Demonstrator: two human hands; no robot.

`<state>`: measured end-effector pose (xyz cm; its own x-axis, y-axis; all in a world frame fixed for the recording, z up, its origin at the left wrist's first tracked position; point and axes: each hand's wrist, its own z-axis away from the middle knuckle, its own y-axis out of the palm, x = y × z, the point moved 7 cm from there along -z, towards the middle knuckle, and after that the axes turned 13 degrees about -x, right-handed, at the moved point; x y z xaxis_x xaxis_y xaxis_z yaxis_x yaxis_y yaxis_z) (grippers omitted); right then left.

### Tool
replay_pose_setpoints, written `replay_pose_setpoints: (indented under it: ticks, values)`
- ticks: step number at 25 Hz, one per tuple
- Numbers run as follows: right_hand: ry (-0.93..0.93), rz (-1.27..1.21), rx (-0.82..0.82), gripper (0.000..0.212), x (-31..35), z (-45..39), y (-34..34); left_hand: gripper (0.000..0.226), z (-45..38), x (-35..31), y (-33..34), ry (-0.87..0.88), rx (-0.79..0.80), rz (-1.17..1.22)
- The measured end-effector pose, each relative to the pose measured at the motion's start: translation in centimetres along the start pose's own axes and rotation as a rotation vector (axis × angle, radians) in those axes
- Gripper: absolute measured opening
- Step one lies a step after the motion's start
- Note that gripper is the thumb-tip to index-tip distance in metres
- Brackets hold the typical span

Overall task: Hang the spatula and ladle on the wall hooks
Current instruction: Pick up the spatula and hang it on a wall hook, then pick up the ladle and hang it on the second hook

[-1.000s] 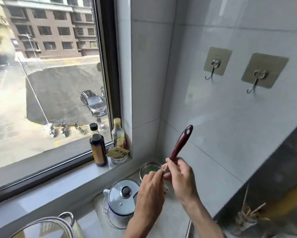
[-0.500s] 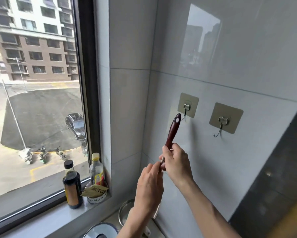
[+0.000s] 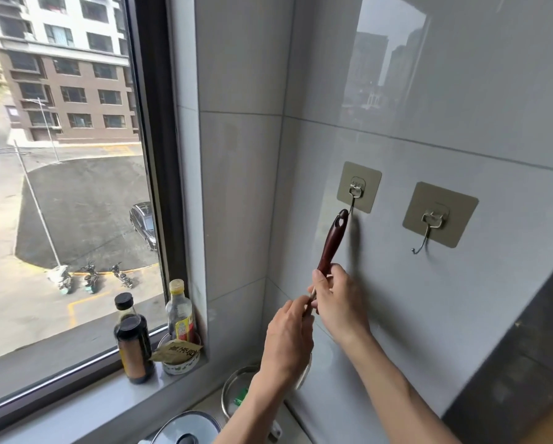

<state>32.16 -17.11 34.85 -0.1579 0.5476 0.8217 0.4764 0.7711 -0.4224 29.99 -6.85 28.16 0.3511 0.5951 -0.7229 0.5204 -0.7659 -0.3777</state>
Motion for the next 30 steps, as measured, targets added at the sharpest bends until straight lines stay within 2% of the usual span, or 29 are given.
replay_pose_setpoints:
  ticks: [5,9,13,15,16,19,21,23,26,30]
  values:
    - [-0.010,0.096,-0.025,0.021,-1.3,-0.9,0.1,0.021,-1.7,1.2,2.0,-0.063,0.031,0.013]
    - [0.030,0.070,-0.031,0.016,-3.9,0.6,-0.6,0.016,-2.1,1.7,3.5,-0.091,0.037,-0.002]
    - [0.057,-0.003,-0.052,0.014,-8.5,5.2,-2.2,0.029,-1.1,2.5,2.6,-0.148,-0.023,0.032]
    - [0.189,-0.010,-0.024,0.013,-13.6,10.1,-2.3,0.029,3.9,5.0,2.2,-0.234,-0.014,0.013]
    - [0.275,0.033,0.009,0.012,-16.6,13.4,-2.1,0.028,8.3,6.8,2.3,-0.309,0.054,-0.011]
    - [0.544,0.262,0.223,0.017,-25.5,24.3,-0.3,0.029,23.8,12.6,2.4,-0.605,0.411,-0.156]
    - [0.656,0.437,0.374,0.019,-29.9,30.0,0.6,0.033,32.4,14.9,2.7,-0.653,0.624,-0.263]
    - [0.714,0.530,0.443,0.018,-32.9,33.2,1.1,0.032,38.3,15.9,2.8,-0.667,0.749,-0.304]
    - [0.803,0.511,0.453,0.018,-35.3,36.1,2.3,0.010,43.3,17.0,2.7,-0.633,0.772,-0.377]
    - [0.932,0.353,0.363,0.009,-37.0,38.2,2.9,0.017,44.4,17.2,2.8,-0.542,0.746,-0.412]
